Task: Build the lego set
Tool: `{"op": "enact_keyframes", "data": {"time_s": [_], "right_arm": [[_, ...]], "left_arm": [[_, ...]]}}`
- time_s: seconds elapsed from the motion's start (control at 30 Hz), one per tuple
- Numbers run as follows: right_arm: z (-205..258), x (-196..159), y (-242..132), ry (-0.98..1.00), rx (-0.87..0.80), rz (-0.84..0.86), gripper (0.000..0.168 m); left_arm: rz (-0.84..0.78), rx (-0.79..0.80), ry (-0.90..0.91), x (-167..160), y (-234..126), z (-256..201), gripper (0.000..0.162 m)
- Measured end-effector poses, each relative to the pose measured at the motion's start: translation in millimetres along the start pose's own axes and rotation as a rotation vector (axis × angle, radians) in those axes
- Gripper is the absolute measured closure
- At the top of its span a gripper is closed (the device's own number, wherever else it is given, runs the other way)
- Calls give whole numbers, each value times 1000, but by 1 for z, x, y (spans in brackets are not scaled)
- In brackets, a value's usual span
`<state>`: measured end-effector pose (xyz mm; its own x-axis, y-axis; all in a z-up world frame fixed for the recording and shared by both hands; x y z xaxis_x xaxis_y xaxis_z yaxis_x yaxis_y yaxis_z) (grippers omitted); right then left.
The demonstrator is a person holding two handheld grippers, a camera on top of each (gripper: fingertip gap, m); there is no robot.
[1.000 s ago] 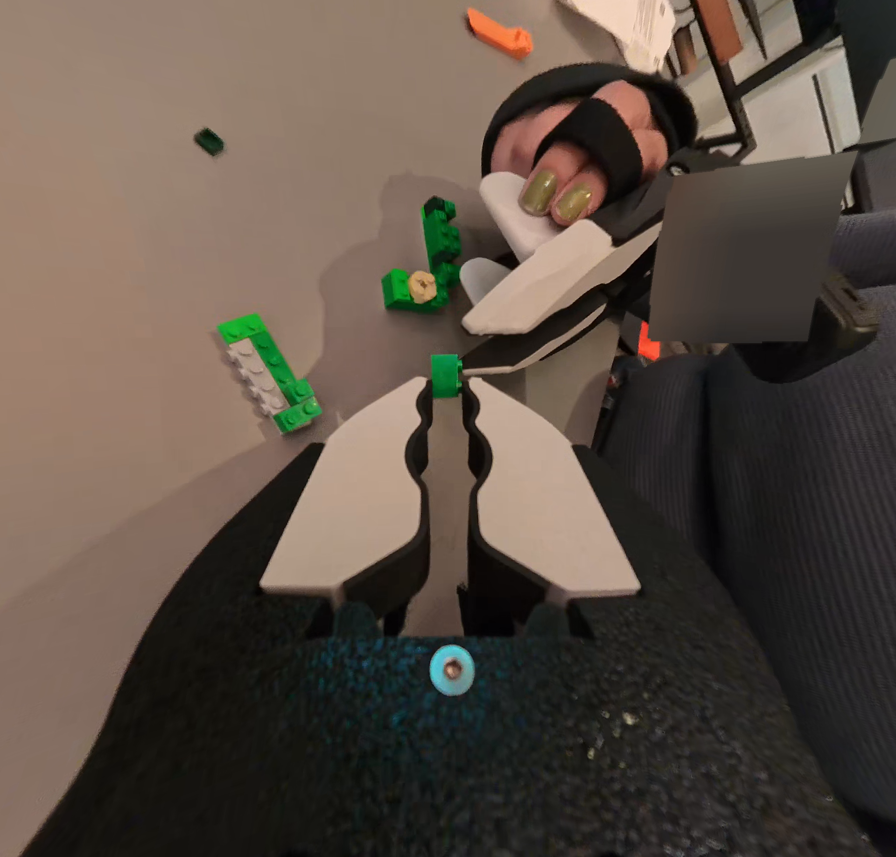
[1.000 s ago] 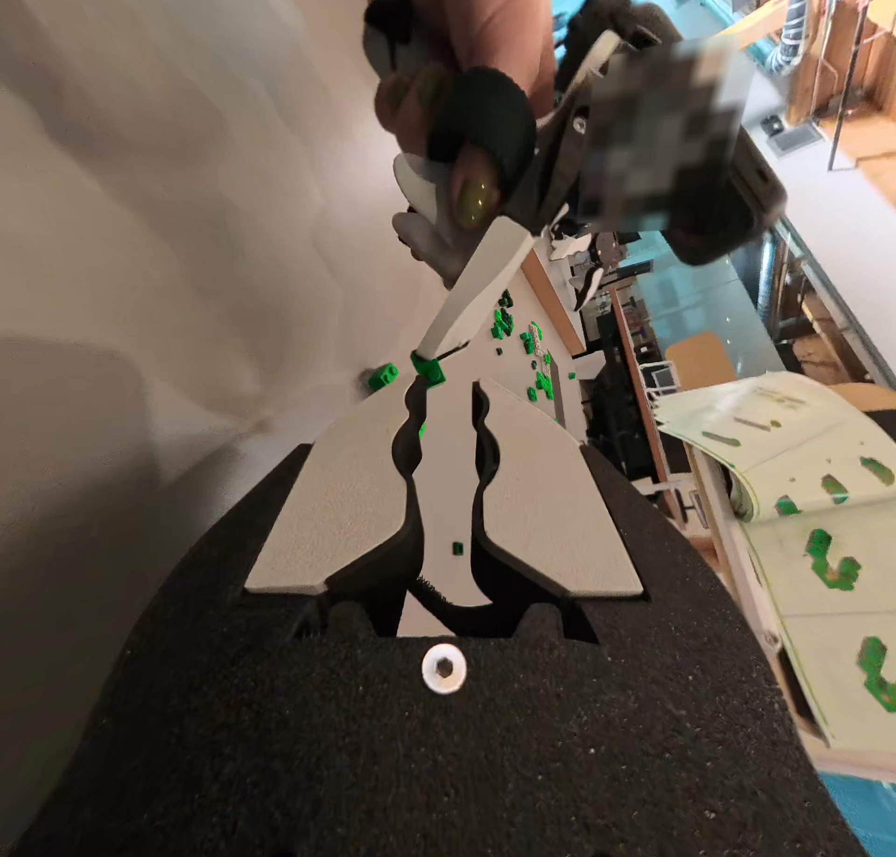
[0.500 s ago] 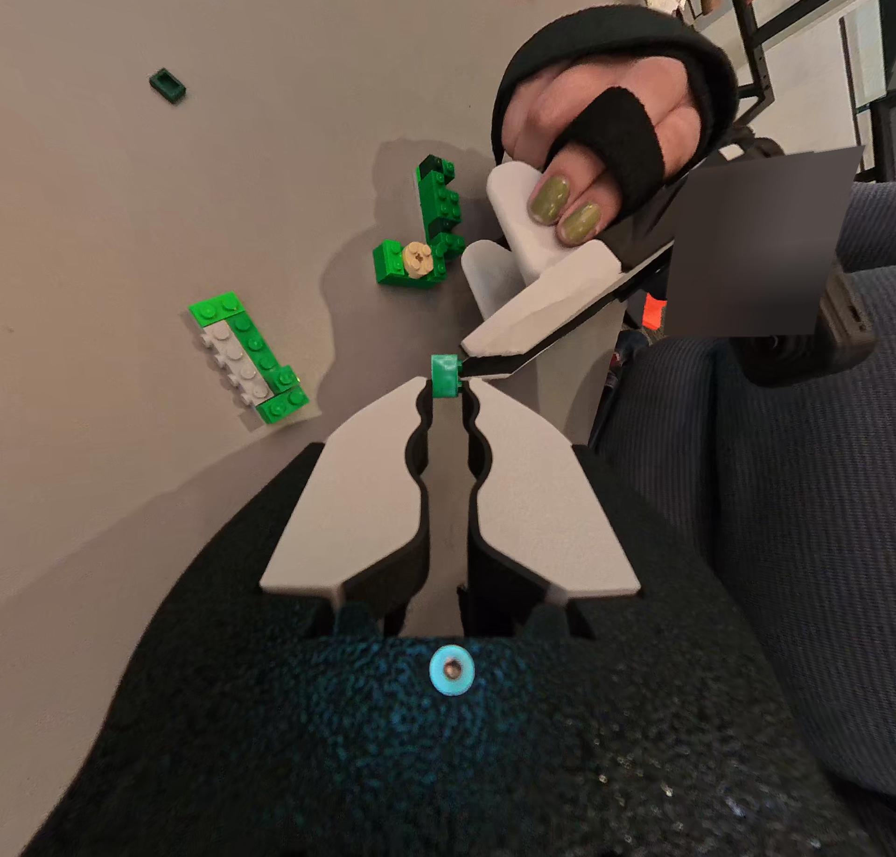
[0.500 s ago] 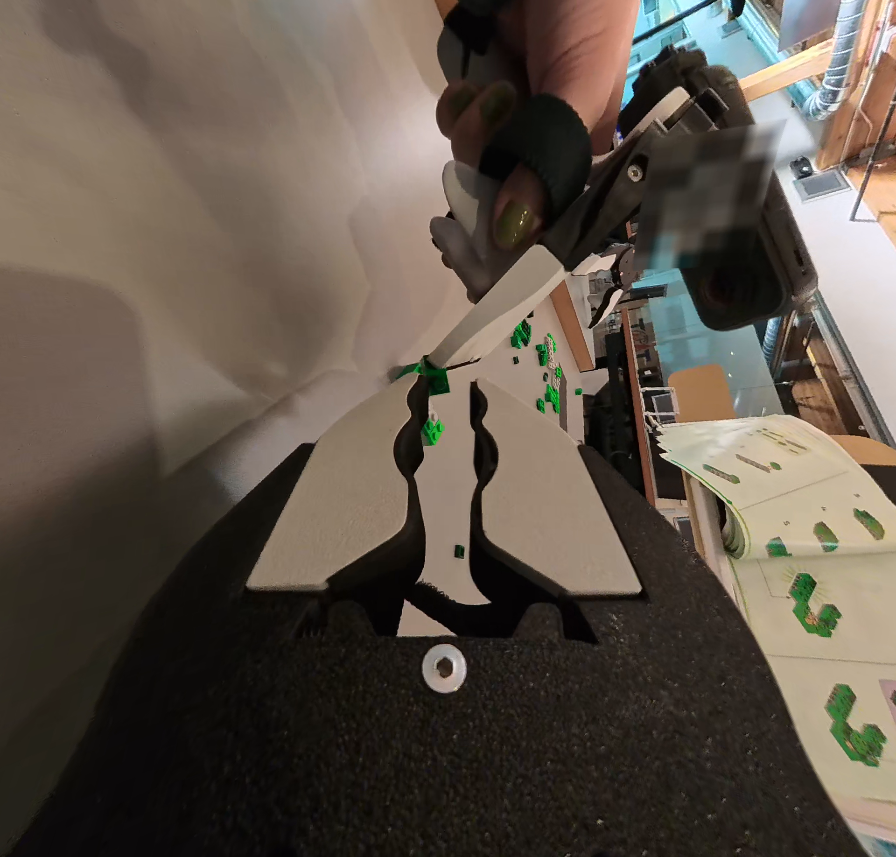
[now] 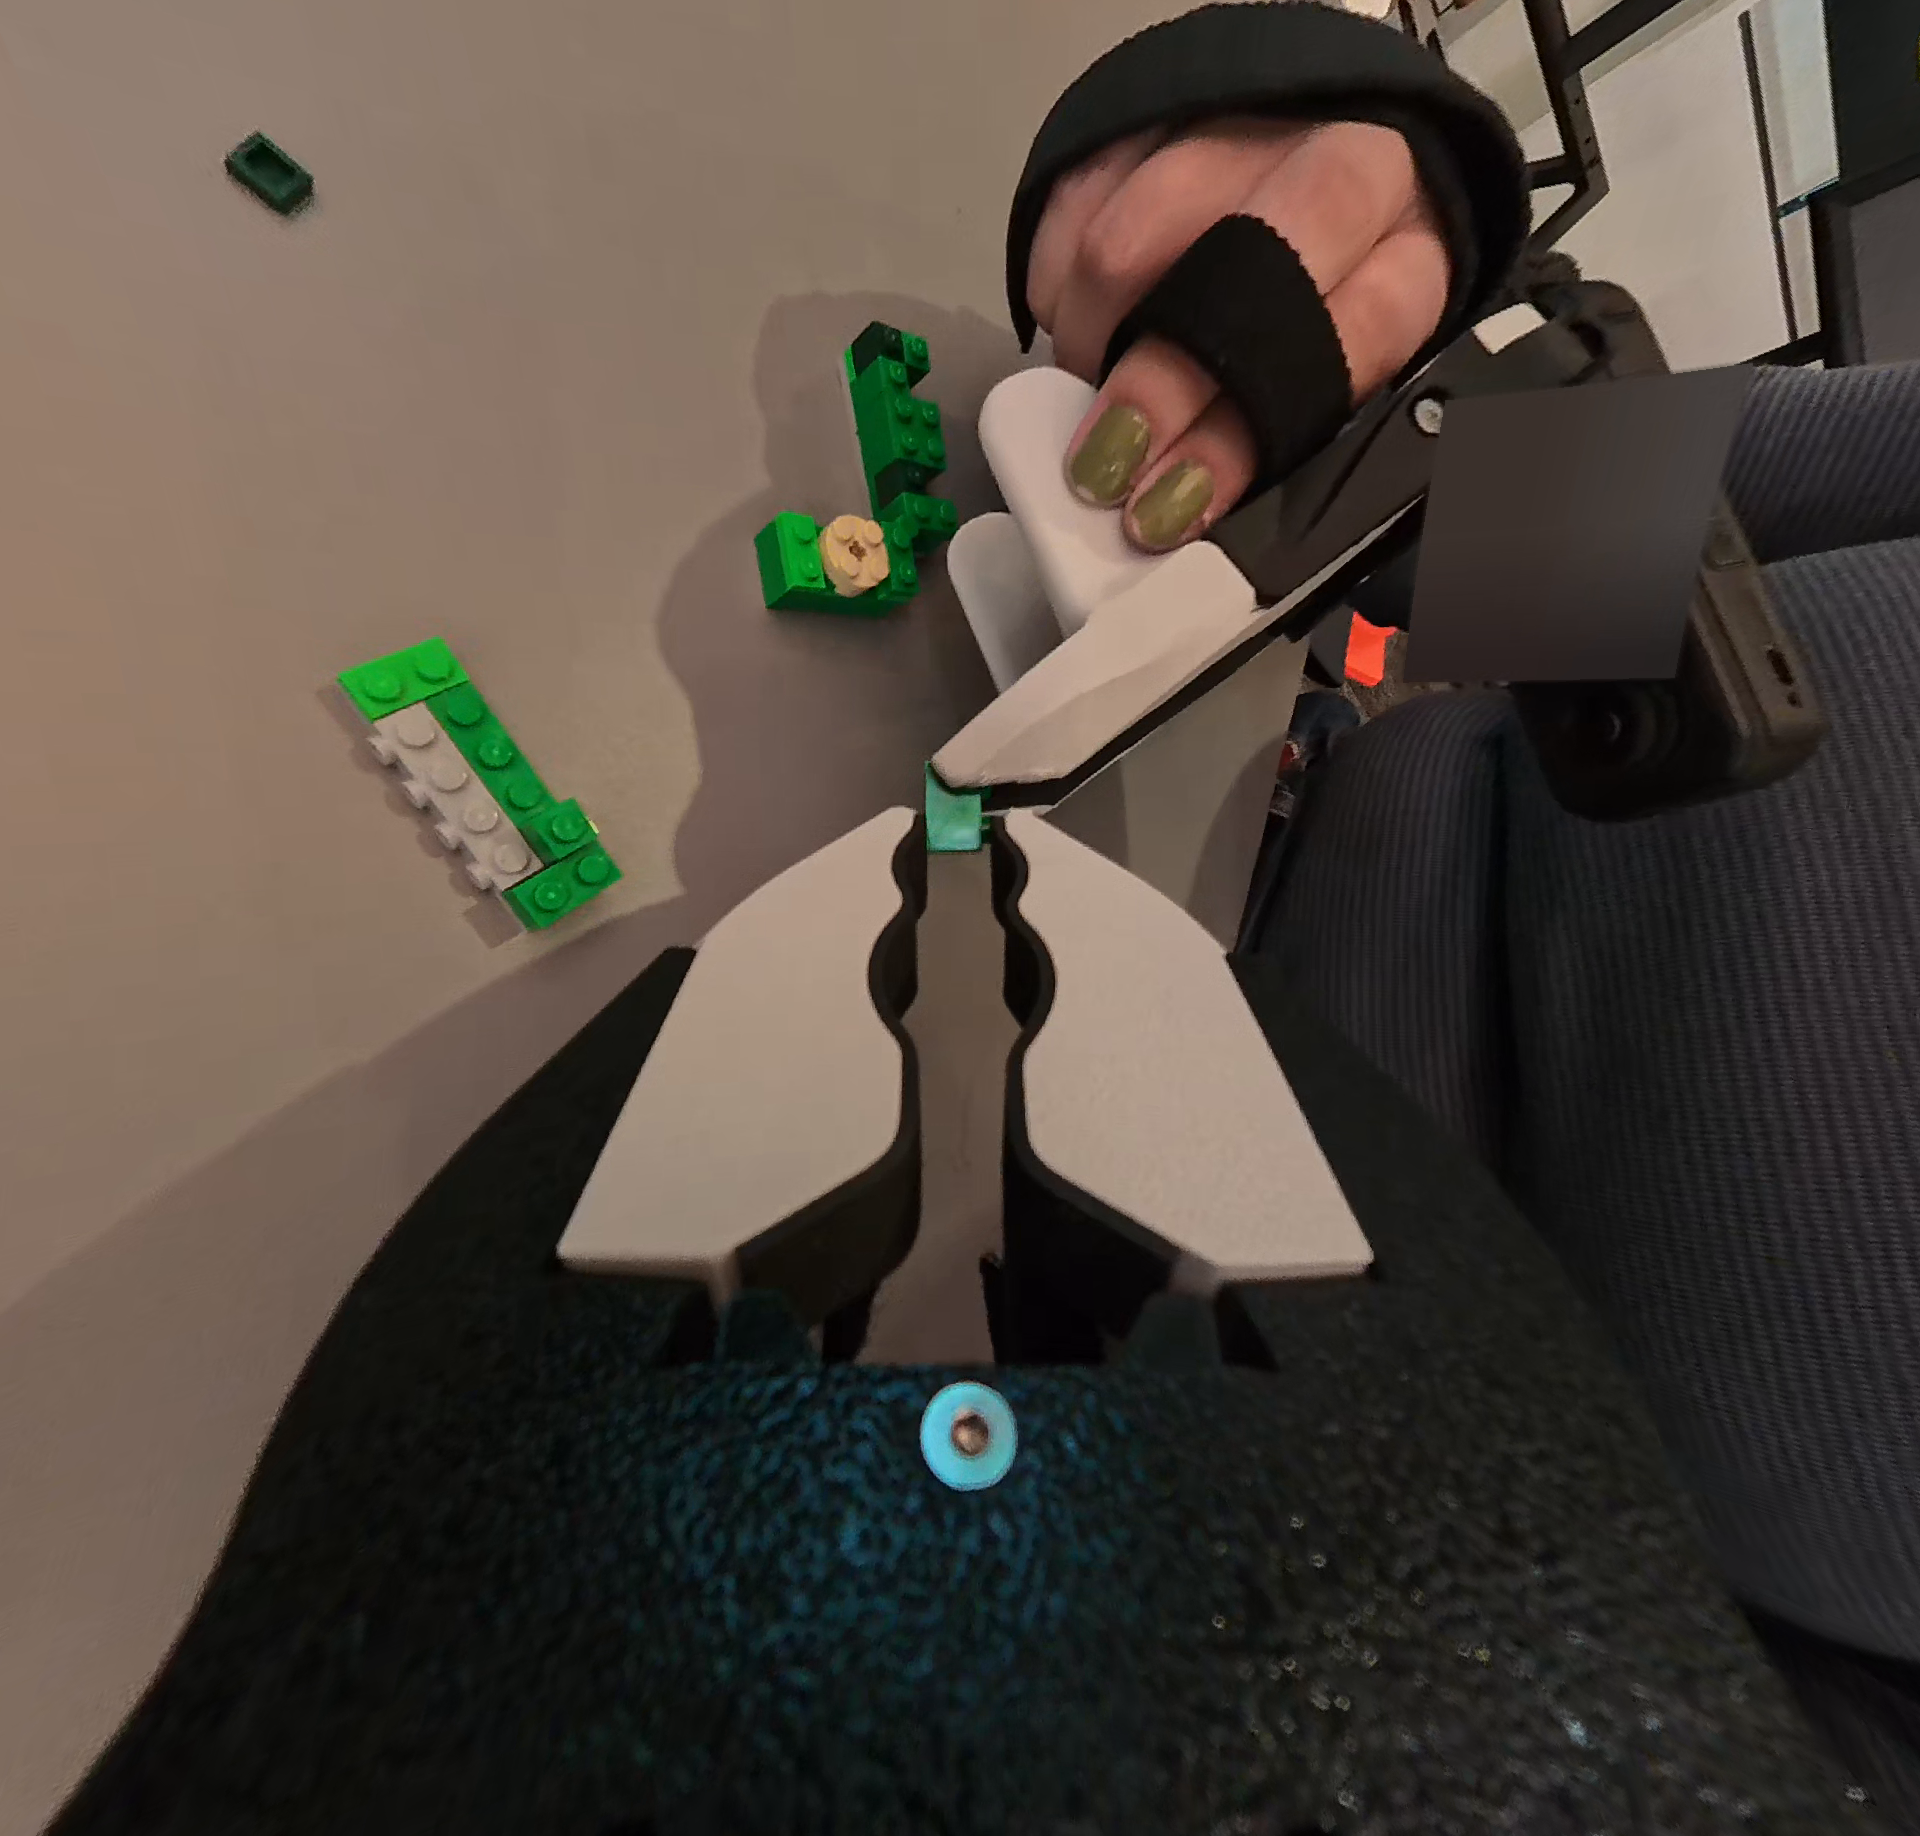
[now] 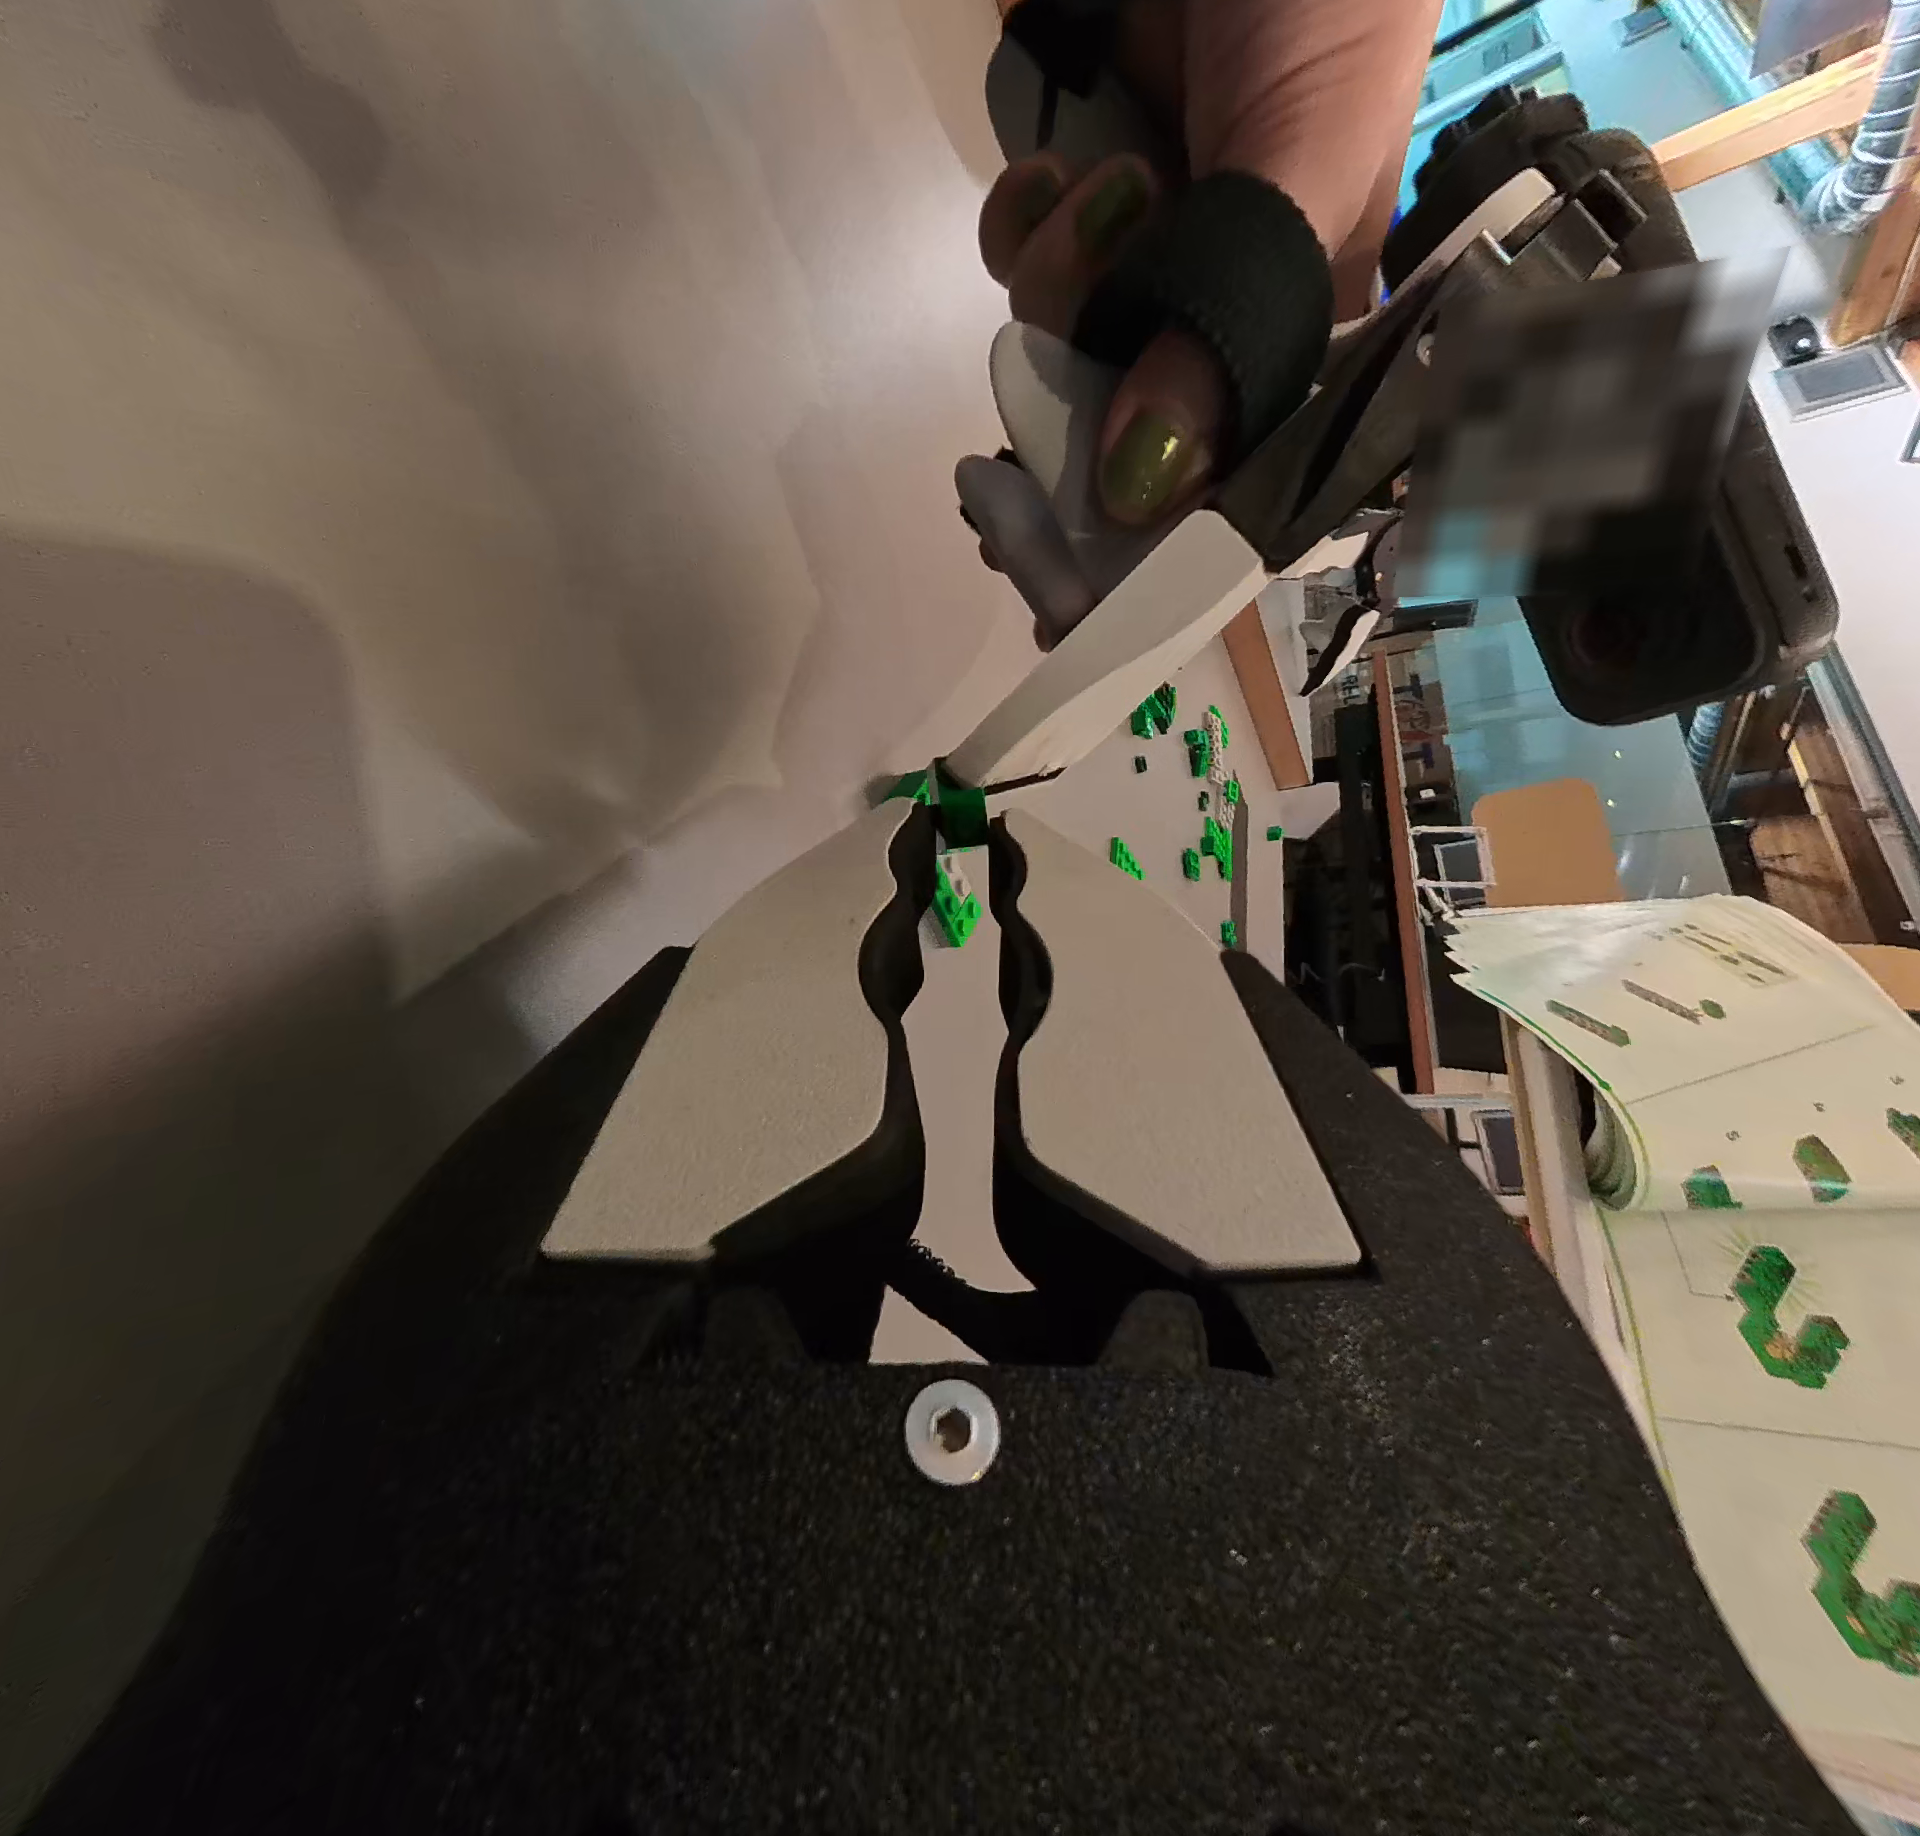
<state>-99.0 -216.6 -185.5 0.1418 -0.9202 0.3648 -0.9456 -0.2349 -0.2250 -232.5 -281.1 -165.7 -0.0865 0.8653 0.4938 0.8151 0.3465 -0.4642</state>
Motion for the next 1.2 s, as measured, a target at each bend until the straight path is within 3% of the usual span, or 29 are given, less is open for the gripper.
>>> {"op": "enact_keyframes", "data": {"time_s": [0.03,0.17,0.33,0.6,0.9,1.2], "right_arm": [[0,0,0,3,-6,2,159],[-6,-9,1,24,-74,63,160],[-16,-26,2,165,-149,131,160],[-21,-39,3,292,-140,174,160],[-27,-44,4,381,-38,200,160],[-41,-77,19,606,342,326,160]], "left_arm": [[-11,4,11,0,-1,0,151],[-118,105,76,-1,-12,-1,133],[-257,388,142,-7,-26,5,123],[-49,717,229,-16,8,24,115],[-40,727,272,-13,16,25,130],[73,644,302,-11,6,28,141]]}}
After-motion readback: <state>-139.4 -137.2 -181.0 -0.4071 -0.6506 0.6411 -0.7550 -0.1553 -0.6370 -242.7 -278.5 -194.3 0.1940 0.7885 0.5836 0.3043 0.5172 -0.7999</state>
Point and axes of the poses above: each gripper's, where its closed fingertips meet, y out along the fingers, x out of its top, z = x × y across the jaws, the point moved 9 cm from there along -y, back along the fingers, and after that the axes turned 9 degrees about -x, right-handed, at the moved point
